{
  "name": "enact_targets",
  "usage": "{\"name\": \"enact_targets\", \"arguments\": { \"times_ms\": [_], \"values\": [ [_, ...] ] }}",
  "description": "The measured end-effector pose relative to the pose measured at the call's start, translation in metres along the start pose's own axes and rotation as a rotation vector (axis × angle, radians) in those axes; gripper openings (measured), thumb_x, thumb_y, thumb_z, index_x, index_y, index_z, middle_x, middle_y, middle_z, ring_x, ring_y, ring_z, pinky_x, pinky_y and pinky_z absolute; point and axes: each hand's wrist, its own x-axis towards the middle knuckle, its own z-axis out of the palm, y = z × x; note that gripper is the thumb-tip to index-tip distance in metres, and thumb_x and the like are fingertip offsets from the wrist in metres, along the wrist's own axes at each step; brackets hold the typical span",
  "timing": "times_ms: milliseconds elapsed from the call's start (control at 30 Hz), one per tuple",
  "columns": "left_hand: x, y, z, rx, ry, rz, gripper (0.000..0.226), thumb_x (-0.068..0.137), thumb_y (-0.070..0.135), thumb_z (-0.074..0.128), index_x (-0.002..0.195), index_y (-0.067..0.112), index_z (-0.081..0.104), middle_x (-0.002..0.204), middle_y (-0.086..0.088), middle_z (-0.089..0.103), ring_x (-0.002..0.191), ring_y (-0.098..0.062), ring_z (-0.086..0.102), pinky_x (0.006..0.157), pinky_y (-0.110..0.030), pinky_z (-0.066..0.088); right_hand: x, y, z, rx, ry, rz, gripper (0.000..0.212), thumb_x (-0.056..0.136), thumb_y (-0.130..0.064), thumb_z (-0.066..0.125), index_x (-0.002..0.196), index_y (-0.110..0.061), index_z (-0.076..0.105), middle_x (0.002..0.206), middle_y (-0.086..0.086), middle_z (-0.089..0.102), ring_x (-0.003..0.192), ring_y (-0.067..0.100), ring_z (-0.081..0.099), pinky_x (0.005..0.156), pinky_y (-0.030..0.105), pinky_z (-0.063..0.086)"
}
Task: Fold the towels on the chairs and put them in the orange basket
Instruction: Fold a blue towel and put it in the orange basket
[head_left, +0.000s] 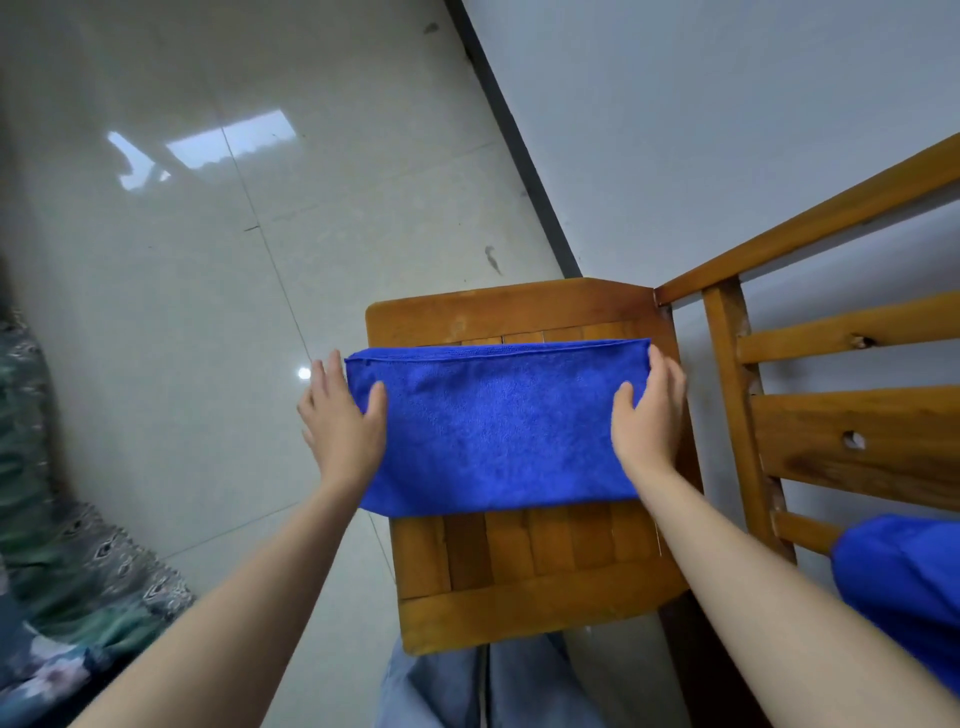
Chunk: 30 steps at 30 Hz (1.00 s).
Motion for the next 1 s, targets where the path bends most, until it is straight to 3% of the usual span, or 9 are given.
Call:
{"name": "enact_targets", "arguments": {
  "times_ms": [133, 267, 367, 467, 567, 667, 767, 833, 1000],
  "values": [
    [-0.036, -0.023, 0.014, 0.363, -0.168, 0.149, 0.066, 0.092, 0.031, 0.05, 0.148, 0.017, 0.019, 0.157, -0.012, 0.006, 0.143, -0.032, 0.009, 0.109, -0.048, 0.022, -0.043, 0.024, 0.002, -0.267, -0.108, -0.023, 0.05, 0.095, -0.013, 0.046, 0.143, -0.013, 0.033, 0.153, 0.012, 0.021, 0.139, 0.027, 0.024, 0.109, 0.034, 0.029],
    [-0.057, -0.043, 0.022, 0.532, -0.257, 0.227, 0.063, 0.092, 0.035, 0.049, 0.146, 0.011, 0.028, 0.154, -0.019, 0.016, 0.141, -0.037, 0.019, 0.106, -0.051, 0.029, -0.056, 0.044, 0.0, -0.608, -0.389, 0.009, 0.056, 0.098, -0.031, 0.04, 0.148, -0.021, 0.018, 0.157, 0.011, 0.003, 0.144, 0.028, 0.006, 0.113, 0.039, 0.021],
    [-0.056, -0.051, 0.026, 0.686, -0.425, 0.214, 0.073, 0.095, 0.047, 0.035, 0.15, 0.015, -0.001, 0.157, -0.012, -0.008, 0.145, -0.029, -0.003, 0.113, -0.045, 0.015, -0.052, 0.043, -0.001, -0.623, -0.48, -0.003, 0.058, 0.098, -0.034, 0.038, 0.149, -0.022, 0.013, 0.157, 0.01, -0.001, 0.145, 0.028, 0.001, 0.115, 0.041, 0.017],
    [-0.055, -0.045, 0.022, 0.735, -0.44, 0.214, 0.074, 0.095, 0.05, 0.034, 0.149, 0.018, -0.004, 0.157, -0.011, -0.011, 0.145, -0.029, -0.007, 0.114, -0.044, 0.012, -0.05, 0.043, -0.006, -0.523, -0.351, 0.019, 0.054, 0.097, -0.03, 0.042, 0.147, -0.017, 0.024, 0.156, 0.01, 0.011, 0.144, 0.027, 0.009, 0.113, 0.041, 0.021],
    [-0.06, -0.043, 0.018, 0.718, -0.421, 0.25, 0.073, 0.094, 0.048, 0.038, 0.15, 0.019, 0.001, 0.157, -0.011, -0.008, 0.144, -0.032, -0.004, 0.114, -0.046, 0.012, -0.048, 0.044, -0.012, -0.286, -0.187, 0.242, 0.061, 0.094, -0.024, 0.05, 0.146, -0.01, 0.022, 0.151, 0.015, 0.024, 0.137, 0.032, 0.026, 0.106, 0.042, 0.033],
    [-0.067, -0.045, 0.015, 0.7, -0.425, 0.347, 0.072, 0.094, 0.045, 0.042, 0.15, 0.02, 0.005, 0.157, -0.011, -0.005, 0.145, -0.032, -0.004, 0.114, -0.048, 0.011, -0.041, 0.037, -0.01, -0.124, -0.21, 0.46, 0.071, 0.09, -0.019, 0.058, 0.147, -0.006, 0.017, 0.144, 0.019, 0.031, 0.127, 0.035, 0.041, 0.096, 0.041, 0.043],
    [-0.076, -0.048, 0.017, 0.758, -0.504, 0.391, 0.066, 0.096, 0.046, 0.035, 0.15, 0.024, 0.003, 0.158, -0.006, -0.006, 0.145, -0.028, -0.009, 0.115, -0.048, 0.005, -0.031, 0.039, -0.01, -0.027, -0.178, 0.585, 0.029, 0.087, -0.01, 0.061, 0.114, -0.001, 0.053, 0.125, 0.022, 0.053, 0.101, 0.034, 0.057, 0.076, 0.036, 0.047],
    [-0.08, -0.047, 0.016, 0.744, -0.505, 0.411, 0.064, 0.096, 0.046, 0.035, 0.15, 0.025, 0.008, 0.158, -0.005, -0.002, 0.145, -0.029, -0.006, 0.115, -0.049, 0.006, -0.03, 0.041, -0.014, -0.022, -0.108, 0.602, 0.01, 0.087, -0.012, 0.06, 0.085, -0.004, 0.054, 0.106, 0.02, 0.062, 0.081, 0.03, 0.058, 0.065, 0.033, 0.046],
    [-0.081, -0.047, 0.013, 0.705, -0.568, 0.382, 0.063, 0.098, 0.041, 0.033, 0.15, 0.024, 0.004, 0.158, -0.004, -0.011, 0.145, -0.027, -0.01, 0.117, -0.041, 0.005, -0.044, 0.021, -0.028, -0.236, 0.164, 0.405, 0.024, 0.086, -0.018, 0.058, 0.104, -0.004, 0.052, 0.107, 0.016, 0.059, 0.096, 0.033, 0.057, 0.075, 0.041, 0.048]
  ]
}}
